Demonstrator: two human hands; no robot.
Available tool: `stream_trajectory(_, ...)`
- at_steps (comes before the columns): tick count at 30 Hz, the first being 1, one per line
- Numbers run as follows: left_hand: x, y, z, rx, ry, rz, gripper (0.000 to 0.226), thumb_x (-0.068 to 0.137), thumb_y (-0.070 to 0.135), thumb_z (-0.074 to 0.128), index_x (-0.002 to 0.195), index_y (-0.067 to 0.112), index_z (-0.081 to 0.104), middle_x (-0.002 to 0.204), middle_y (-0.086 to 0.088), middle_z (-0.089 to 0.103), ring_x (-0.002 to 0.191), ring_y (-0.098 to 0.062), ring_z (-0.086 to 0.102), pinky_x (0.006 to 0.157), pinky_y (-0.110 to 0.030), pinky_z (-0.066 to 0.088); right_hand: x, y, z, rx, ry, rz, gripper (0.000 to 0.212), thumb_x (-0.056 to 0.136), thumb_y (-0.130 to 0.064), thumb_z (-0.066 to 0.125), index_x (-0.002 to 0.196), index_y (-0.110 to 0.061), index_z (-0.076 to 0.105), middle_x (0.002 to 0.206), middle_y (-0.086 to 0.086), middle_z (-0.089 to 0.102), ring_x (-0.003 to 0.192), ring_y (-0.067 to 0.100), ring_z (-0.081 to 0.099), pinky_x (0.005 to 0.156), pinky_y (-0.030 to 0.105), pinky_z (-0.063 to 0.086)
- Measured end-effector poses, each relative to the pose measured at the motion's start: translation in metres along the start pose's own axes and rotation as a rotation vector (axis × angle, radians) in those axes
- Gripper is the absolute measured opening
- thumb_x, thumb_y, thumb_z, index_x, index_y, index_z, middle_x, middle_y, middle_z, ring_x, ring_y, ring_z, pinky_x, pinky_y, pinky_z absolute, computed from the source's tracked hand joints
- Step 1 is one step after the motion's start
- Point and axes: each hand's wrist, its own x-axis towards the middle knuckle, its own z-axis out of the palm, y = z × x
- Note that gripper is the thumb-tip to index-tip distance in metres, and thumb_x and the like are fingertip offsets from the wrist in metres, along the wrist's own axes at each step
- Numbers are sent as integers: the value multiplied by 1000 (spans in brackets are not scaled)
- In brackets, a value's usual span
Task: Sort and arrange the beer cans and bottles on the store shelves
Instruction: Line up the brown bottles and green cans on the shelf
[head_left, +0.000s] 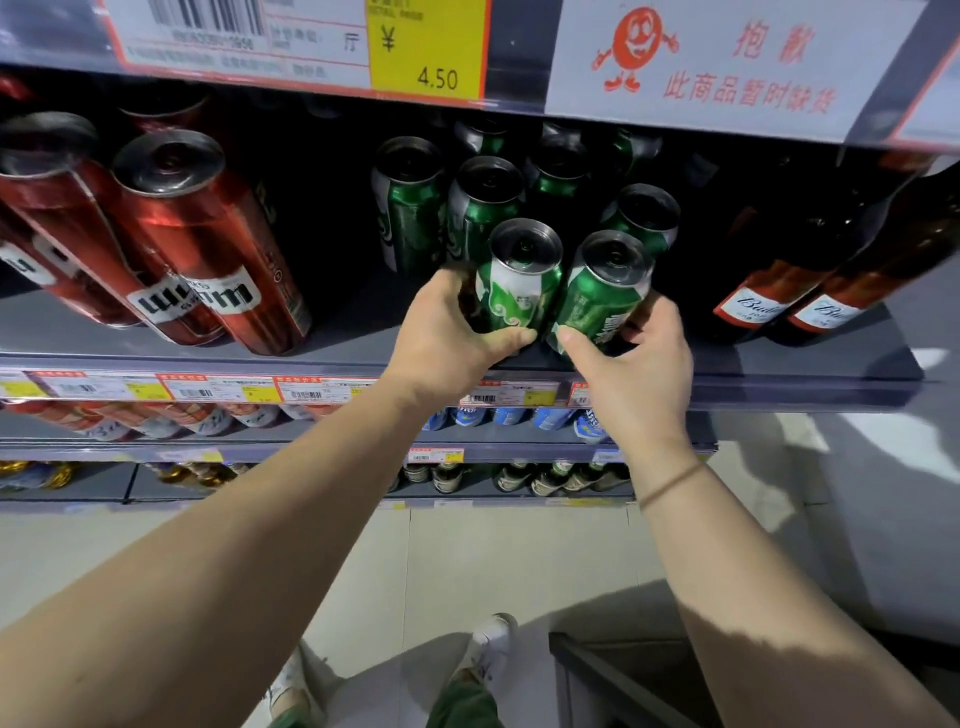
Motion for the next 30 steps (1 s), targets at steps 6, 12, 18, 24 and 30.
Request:
stream_trajectory(6,3,-1,3,9,-36,-1,69,70,43,83,126,18,53,123,9,62,121,-11,53,103,-30,42,8,0,0,-7,44,15,71,63,-49,79,121,-21,48,112,-8,63,104,16,58,95,45,45)
stream_trajectory(12,0,-6,-6,-14,-16,19,49,74,19,81,114,29,55,103,20,60,99,2,60,81,-6,43,11,7,-15,86,-17,3,67,72,-11,64,134,-19,39,125,-2,50,110,15,51,96,40,45)
stream_trajectory(18,13,-12,-35,-48,371,50,37,72,18,63,108,21,55,93,3,64,84,-3,62,78,-19,51,35,-1,-26,118,24,-55,62,75,-2,49,134,-19,39,130,10,50,117,26,51,100,44,43)
stream_trajectory(24,56,-15,-43,-127,254,-20,132,50,29,95,152,10,12,147,-7,41,137,-15,37,113,-33,32,38,3,-20,45,11,-66,63,79,0,48,138,-20,38,127,14,54,102,25,50,90,32,44)
stream_trajectory(30,72,-18,-17,-149,318,1,144,47,40,94,154,16,0,151,-5,36,140,-12,33,112,-19,25,52,13,-18,132,15,-89,68,76,2,49,140,-20,36,133,7,53,119,24,52,104,38,40)
